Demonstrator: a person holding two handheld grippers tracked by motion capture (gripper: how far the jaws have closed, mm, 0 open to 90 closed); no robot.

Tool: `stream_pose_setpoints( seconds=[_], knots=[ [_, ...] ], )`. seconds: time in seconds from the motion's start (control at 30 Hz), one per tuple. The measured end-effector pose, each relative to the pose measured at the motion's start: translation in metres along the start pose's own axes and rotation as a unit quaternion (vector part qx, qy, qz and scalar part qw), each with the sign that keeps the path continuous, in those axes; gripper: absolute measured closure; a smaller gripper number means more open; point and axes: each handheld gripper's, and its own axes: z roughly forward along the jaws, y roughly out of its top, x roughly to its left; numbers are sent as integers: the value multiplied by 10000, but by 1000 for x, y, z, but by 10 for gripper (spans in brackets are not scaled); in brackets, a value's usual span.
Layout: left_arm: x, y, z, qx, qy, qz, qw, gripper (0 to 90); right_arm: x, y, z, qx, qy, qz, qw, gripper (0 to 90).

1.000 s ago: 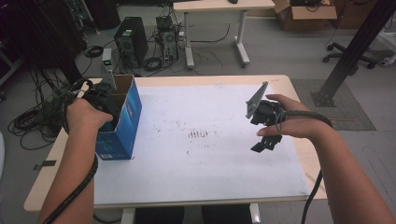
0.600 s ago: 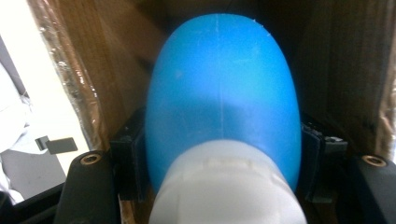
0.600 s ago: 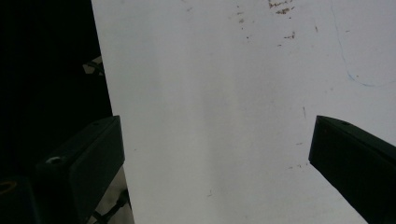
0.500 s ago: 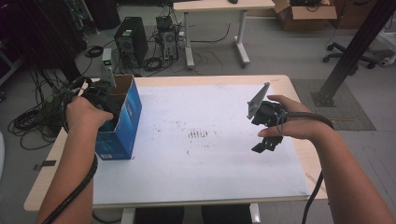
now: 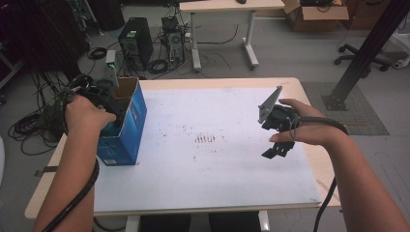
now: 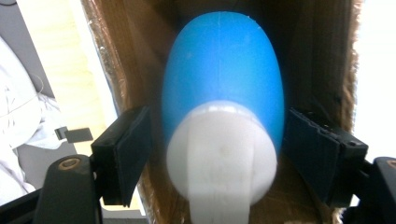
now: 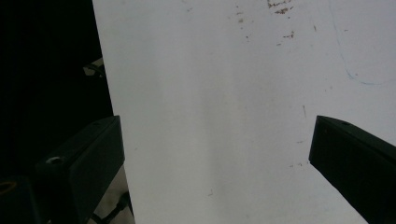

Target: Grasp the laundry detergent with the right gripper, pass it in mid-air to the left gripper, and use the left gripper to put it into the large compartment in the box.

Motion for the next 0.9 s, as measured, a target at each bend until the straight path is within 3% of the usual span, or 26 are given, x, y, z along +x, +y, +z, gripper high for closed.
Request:
stream_pose_setpoints(
  seconds=[0.27, 0.6, 0.9],
  knots=[
    [1, -6, -17, -236, 82, 49, 9997, 211, 1, -1, -3, -33, -17, -6, 10000, 34],
    [0, -13, -37, -443, 79, 97, 9989, 242, 2, 2, -5, -49, -38, -27, 10000, 33],
    [-4, -18, -46, -524, 149, 192, 9983, 173, 5, 2, -9, -54, -69, -51, 9999, 33]
  ],
)
